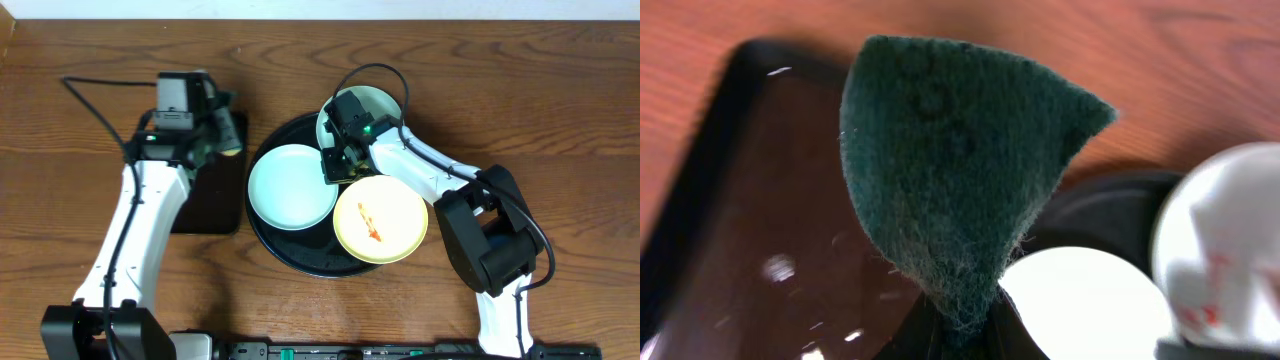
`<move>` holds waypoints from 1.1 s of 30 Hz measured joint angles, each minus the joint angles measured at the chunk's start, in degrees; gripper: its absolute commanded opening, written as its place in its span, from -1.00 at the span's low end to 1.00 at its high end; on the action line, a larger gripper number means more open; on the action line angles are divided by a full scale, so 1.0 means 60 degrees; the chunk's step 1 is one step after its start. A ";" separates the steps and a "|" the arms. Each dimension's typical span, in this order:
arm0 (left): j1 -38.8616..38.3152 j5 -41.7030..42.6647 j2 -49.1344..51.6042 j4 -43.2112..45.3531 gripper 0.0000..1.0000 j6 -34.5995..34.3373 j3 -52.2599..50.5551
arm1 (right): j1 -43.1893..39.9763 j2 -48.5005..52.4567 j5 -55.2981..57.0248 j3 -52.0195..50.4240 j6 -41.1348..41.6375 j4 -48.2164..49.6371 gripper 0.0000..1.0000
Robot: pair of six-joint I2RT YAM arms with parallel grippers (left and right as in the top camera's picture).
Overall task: Clean dirty plates on tray and stack at the side
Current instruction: 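Lift the sponge back toward the black tray with the left gripper, then carry the cleaned mint plate with the right gripper to the table's right side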
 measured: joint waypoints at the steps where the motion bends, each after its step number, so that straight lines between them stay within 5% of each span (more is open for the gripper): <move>1: 0.0149 -0.0102 0.0015 -0.0120 -0.85 -0.0044 0.0000 | 0.0007 -0.0004 0.0040 0.0095 -0.0117 -0.0127 -0.98; 15: 0.0506 -0.0364 0.0029 -0.0747 -0.85 -0.0222 0.0000 | 0.1224 -0.2612 0.4787 0.1104 -0.1792 -0.0576 -0.98; 22: 0.0506 -0.0372 0.0029 -0.0754 -0.85 -0.0226 0.0000 | 0.2612 -0.2718 0.8597 0.1115 -0.2350 -0.0612 -0.98; 33: 0.0506 -0.0372 0.0029 -0.0809 -0.85 -0.0226 0.0000 | 0.3435 -0.2718 1.1479 0.1115 -0.2499 -0.0623 -0.98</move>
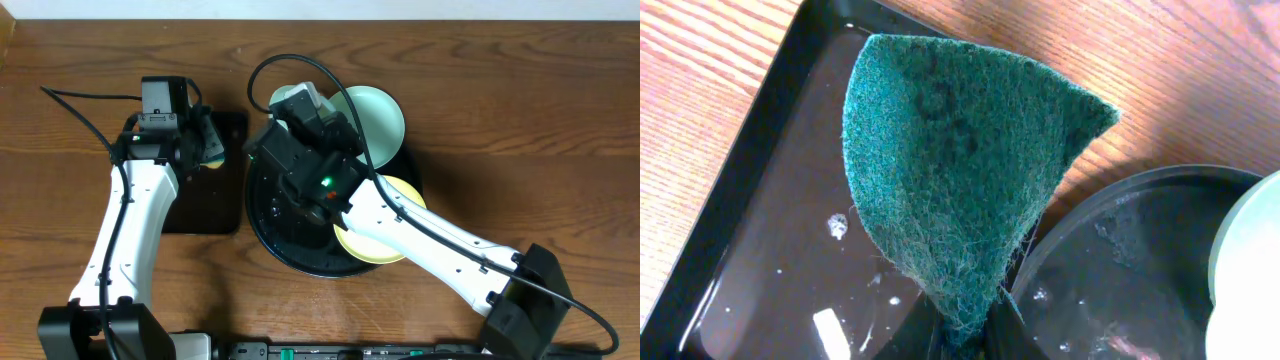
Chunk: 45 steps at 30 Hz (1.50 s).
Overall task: Clean dirty plates on tray and stack at the side
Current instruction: 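Carry the cleaned mint plate with the right gripper to the table's right side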
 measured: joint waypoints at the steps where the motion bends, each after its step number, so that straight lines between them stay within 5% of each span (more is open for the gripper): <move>1: 0.0000 0.0000 0.0000 -0.0040 -0.85 0.0000 0.0000 | 0.0000 0.0000 0.0135 0.0000 0.0000 -0.0004 -0.98; 9: 0.0000 0.0000 0.0000 -0.0160 -0.85 0.0000 0.0000 | -0.0331 0.0000 -0.0182 0.0000 0.0029 -0.0004 -0.98; 15: 0.0000 0.0000 0.0000 -0.0182 -0.85 0.0000 0.0000 | -0.1730 -0.0051 -0.3107 0.0000 0.0138 -0.0106 -0.98; 24: 0.0000 0.0000 0.0000 -0.0182 -0.85 0.0000 0.0000 | -0.6240 -0.0834 -0.7934 0.0000 0.0936 -0.0812 -0.97; 33: 0.0000 -0.0004 0.0000 -0.0186 -0.85 0.0000 0.0000 | -1.0007 -0.0823 -0.9584 -0.0102 0.1286 -0.2091 -0.97; 45: 0.0000 -0.0004 0.0000 -0.0182 -0.85 -0.0025 0.0000 | -1.0783 -0.0616 -1.0076 -0.3209 0.1763 -0.0645 -0.98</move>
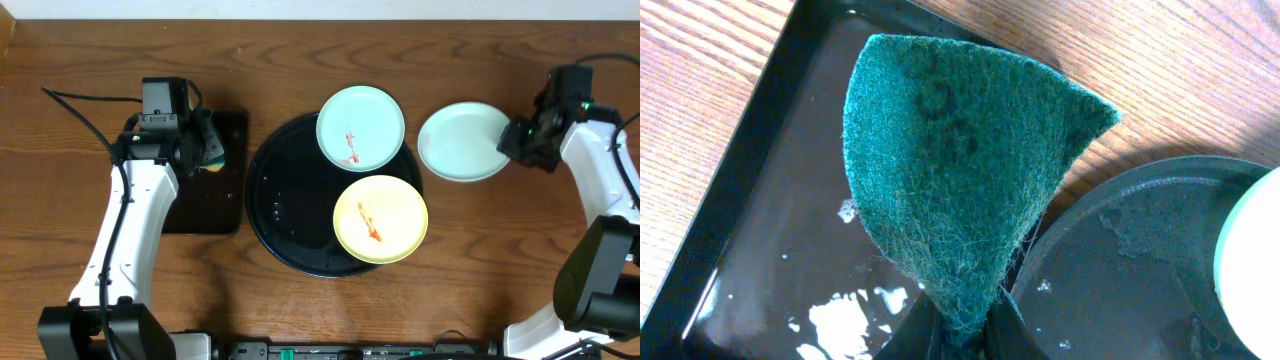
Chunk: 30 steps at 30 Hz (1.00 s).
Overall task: Clean dirty plates on tray and stack at the side
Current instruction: 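Carry the cleaned mint plate with the right gripper to the table's right side, then release the mint plate on the table and move right gripper to yellow plate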
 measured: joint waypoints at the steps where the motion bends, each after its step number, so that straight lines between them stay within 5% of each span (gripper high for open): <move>1: 0.0000 0.0000 0.0000 0.0000 -0.85 -0.0004 0.0000 | -0.0069 0.0007 0.0000 -0.0219 0.0033 0.0178 -0.97; 12: 0.0000 0.0004 0.0000 0.0000 -0.85 -0.0007 0.0000 | -0.0310 0.0011 -0.0215 -0.1045 0.0149 0.0135 -0.21; 21: 0.0000 0.0004 0.0000 0.0000 -0.85 -0.0007 0.0000 | 0.0168 -0.0390 -0.1104 0.0732 -0.1027 -0.2266 0.00; 30: 0.0000 0.0000 0.0000 0.0000 -0.84 -0.0007 0.0000 | 0.1621 -0.0623 -0.1851 -0.0015 -0.1956 -0.2834 0.03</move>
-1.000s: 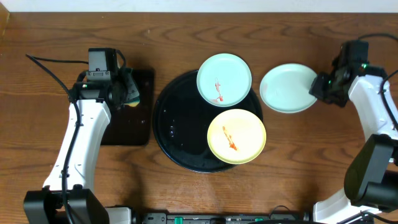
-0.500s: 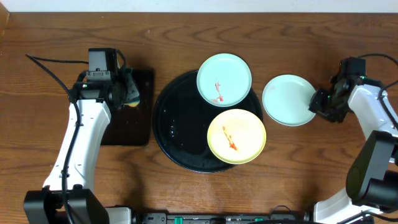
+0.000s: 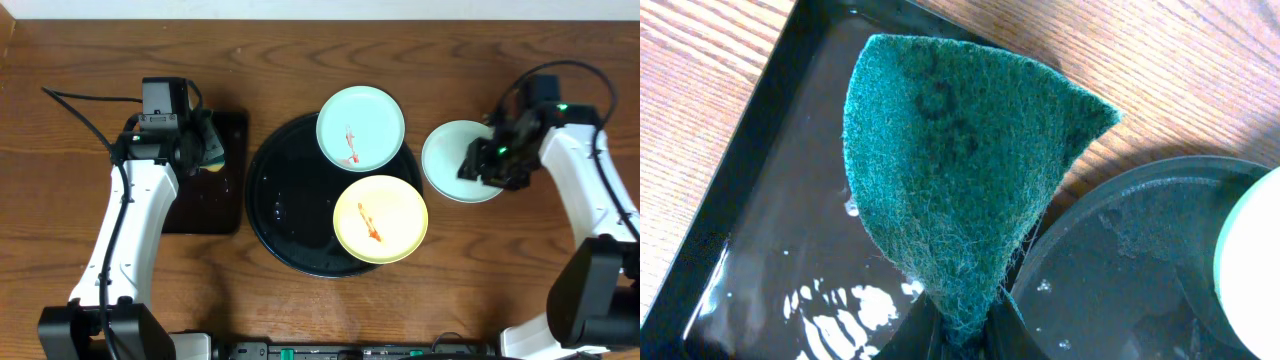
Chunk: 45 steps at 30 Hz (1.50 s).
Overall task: Clean dirty plates on tray and stack at the side
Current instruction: 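Release the mint plate on the table and move right gripper to yellow plate, then grasp the yellow plate rim with the right gripper and pull it to tray center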
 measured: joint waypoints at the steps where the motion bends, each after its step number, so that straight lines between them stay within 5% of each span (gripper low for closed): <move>1: 0.0000 0.0000 0.0000 0.0000 -0.85 0.0000 0.0000 | 0.0204 0.0000 -0.0051 -0.0204 -0.0058 0.0080 0.03; 11: 0.0000 0.0000 0.0000 0.0004 -0.85 0.0000 0.0000 | 0.1515 0.0004 -0.0273 -0.1963 -0.0291 0.1665 -0.04; 17: 0.0000 0.0000 0.0000 0.0000 -0.85 0.0000 0.0000 | 0.2080 0.0004 -0.0324 -0.2969 -0.0076 0.2503 -0.45; 21: 0.0000 0.0000 0.0000 0.0000 -0.85 0.0004 0.0000 | 0.2240 0.0000 -0.0605 -0.3009 0.0124 0.2656 -0.97; 33: 0.0000 0.0004 0.0000 -0.0015 -0.85 0.0000 0.0000 | 0.3512 -0.0047 -0.0495 -0.2444 0.0430 0.2237 -0.98; 45: 0.0000 0.0004 0.0000 -0.0015 -0.85 0.0000 0.0000 | 0.5242 0.0033 0.0936 -0.1140 0.2659 0.4892 -0.98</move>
